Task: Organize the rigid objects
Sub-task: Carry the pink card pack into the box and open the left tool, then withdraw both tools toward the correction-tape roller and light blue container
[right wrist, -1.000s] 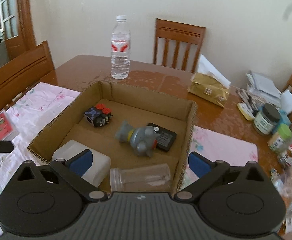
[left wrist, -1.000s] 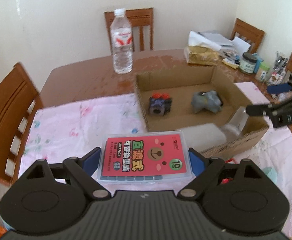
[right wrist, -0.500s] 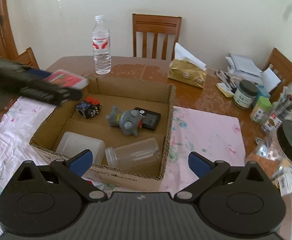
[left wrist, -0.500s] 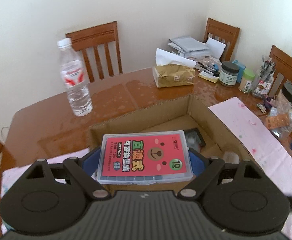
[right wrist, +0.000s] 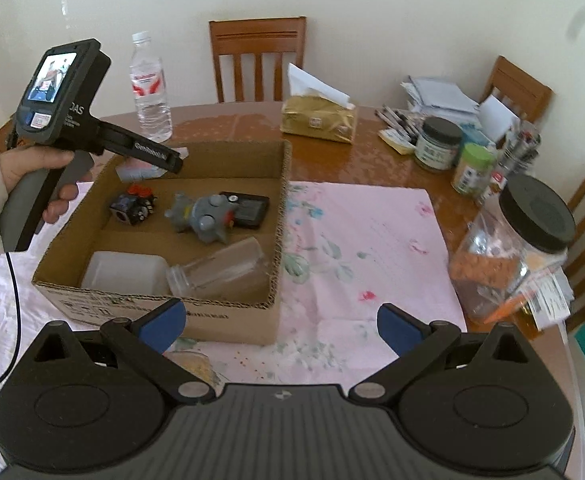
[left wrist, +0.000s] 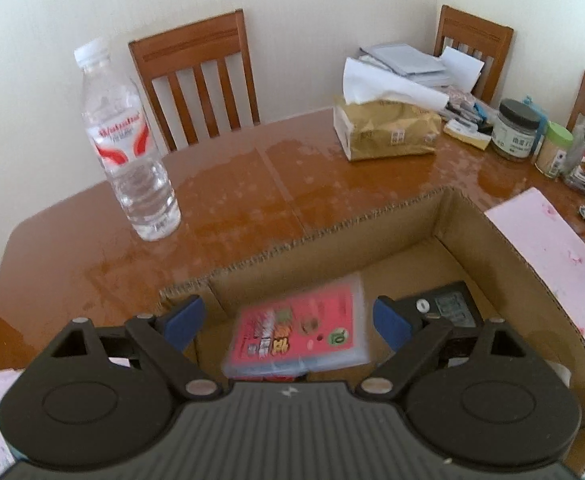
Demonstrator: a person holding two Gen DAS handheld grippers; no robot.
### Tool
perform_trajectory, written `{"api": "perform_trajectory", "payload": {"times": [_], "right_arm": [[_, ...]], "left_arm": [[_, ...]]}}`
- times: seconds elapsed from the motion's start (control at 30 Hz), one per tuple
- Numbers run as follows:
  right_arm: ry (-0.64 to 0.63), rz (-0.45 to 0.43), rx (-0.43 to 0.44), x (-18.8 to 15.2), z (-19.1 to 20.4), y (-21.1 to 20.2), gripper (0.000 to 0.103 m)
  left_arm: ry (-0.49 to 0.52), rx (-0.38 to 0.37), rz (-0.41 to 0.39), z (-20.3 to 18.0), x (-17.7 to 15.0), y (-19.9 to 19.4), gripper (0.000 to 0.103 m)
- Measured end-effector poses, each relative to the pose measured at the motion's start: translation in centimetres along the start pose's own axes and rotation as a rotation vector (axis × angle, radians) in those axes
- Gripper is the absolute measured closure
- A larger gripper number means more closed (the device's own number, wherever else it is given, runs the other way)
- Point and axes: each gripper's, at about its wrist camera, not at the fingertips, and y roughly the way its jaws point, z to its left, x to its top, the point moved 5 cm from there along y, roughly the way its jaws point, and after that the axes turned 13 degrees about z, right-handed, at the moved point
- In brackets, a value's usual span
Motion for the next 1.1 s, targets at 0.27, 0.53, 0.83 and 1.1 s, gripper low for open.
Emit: {"api": "perform_trajectory", "payload": {"times": [0.27, 0.53, 0.83, 1.1], "right_arm": [[-0.009, 0.005, -0.006, -0.3, 0.0, 0.1, 0.000], [-0.025, -0.008, 0.009, -1.2, -0.2, -0.6, 0.000], [-0.029, -0.007, 0.017, -3.7, -1.5, -0.6, 0.000], [-0.034, 0.072, 0.037, -7.8, -3.0, 1.6, 0.000]], "left_arm": [[-0.009, 0.008, -0.033, 0.6, -0.9, -3.3, 0.006], [-0.043, 0.004, -0.060, 1.3, -4.3, -8.0, 0.004], [-0.116, 0.047, -0.078, 0.5, -10.8, -12.6, 0.004], [-0.230, 0.051, -0.015, -1.3, -18.0, -12.3, 0.004]]}}
